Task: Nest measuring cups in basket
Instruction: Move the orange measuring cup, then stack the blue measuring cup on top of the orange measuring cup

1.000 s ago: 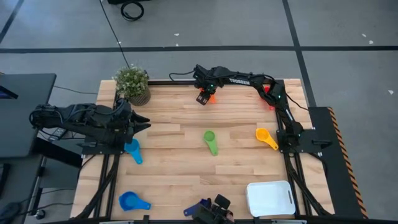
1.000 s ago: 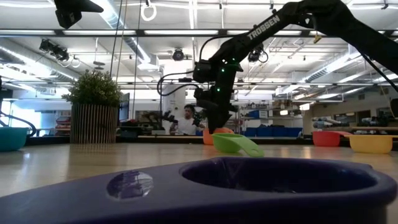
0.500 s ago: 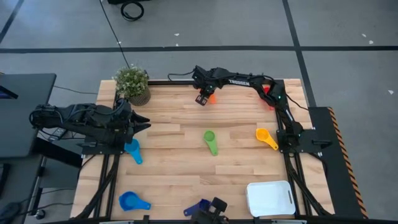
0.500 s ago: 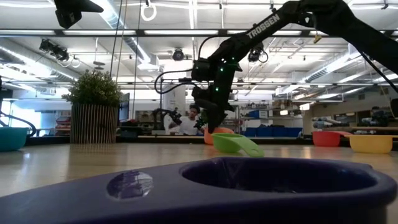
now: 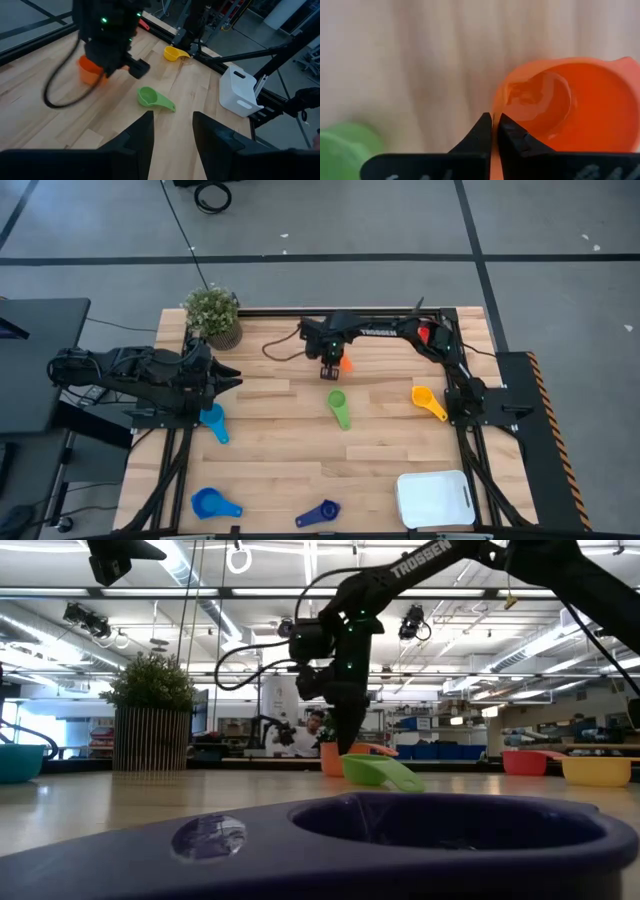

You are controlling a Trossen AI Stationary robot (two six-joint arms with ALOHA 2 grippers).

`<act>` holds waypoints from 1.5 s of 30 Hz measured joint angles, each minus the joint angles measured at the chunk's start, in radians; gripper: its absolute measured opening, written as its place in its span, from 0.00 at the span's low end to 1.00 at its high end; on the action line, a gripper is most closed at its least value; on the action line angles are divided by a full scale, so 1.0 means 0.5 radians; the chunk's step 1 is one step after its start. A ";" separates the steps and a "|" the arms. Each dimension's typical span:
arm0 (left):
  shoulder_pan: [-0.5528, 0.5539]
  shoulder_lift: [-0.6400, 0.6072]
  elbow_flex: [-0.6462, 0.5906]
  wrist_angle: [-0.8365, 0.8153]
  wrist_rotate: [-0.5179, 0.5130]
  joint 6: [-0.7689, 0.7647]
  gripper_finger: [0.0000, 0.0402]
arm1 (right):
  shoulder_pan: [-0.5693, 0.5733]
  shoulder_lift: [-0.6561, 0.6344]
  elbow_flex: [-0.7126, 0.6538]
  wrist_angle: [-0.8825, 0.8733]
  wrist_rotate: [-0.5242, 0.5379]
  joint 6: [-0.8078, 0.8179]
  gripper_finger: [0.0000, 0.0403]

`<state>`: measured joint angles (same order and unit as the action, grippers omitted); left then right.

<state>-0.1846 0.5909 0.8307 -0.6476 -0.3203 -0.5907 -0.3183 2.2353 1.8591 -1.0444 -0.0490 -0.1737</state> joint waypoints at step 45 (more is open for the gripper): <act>0.004 -0.005 0.002 0.313 0.023 -0.212 0.35 | 0.003 -0.636 0.859 -0.626 0.136 -0.331 0.34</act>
<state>-0.1825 0.5884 0.8314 -0.4911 -0.3086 -0.6965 -0.3168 1.9174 2.2884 -1.3576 0.0189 -0.3394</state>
